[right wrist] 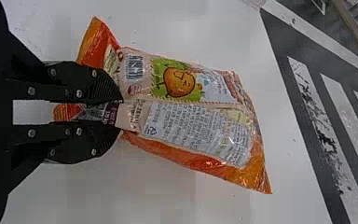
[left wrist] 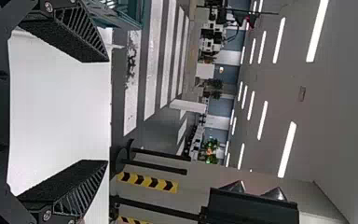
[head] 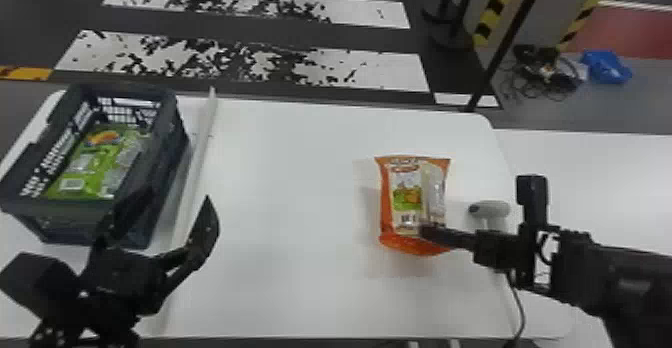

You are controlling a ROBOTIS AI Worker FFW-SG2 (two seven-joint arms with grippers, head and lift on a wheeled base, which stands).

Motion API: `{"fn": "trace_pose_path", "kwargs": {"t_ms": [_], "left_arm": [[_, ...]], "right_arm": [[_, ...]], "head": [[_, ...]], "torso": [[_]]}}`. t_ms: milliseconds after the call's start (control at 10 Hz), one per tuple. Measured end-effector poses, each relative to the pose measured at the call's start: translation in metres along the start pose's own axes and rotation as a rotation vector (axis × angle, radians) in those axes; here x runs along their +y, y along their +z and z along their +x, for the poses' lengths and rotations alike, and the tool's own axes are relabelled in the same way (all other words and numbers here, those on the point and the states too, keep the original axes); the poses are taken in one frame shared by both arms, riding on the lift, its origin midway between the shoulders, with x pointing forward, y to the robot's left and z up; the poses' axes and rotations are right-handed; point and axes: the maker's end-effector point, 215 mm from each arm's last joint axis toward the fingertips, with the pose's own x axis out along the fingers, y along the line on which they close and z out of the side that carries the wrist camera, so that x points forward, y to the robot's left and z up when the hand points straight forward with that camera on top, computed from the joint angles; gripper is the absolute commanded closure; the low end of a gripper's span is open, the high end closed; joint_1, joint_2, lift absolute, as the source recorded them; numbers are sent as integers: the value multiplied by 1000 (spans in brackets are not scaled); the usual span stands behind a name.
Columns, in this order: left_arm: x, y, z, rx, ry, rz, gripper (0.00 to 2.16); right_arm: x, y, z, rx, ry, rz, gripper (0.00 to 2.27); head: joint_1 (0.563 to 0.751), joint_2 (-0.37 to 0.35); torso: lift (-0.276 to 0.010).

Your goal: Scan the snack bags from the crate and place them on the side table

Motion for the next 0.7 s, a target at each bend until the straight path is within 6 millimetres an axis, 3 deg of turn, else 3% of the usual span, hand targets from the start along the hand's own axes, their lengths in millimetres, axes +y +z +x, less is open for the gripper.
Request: {"fn": "trace_pose_path", "kwargs": {"t_ms": [200,300,500,700], "left_arm": [[-1,0,0,0,1,-2,103],[-1,0,0,-1,0,-3,103],[-1,1,0,-2,1,-4,103],[-5,0,0,-1,-5,-4,103]], "right_arm": [[1,23,-31,-74,11,33,2256],[-9,39,-50,-132,-2,65,2256],[-44,70,-92,-262,-39,159,2256],[-92,89,-136,-399,-106,271,2256]], "head": [[695,-143],[695,-170],[695,-245],[695,-316]], "torso": [[-50],[-50],[-50],[-50]]}}
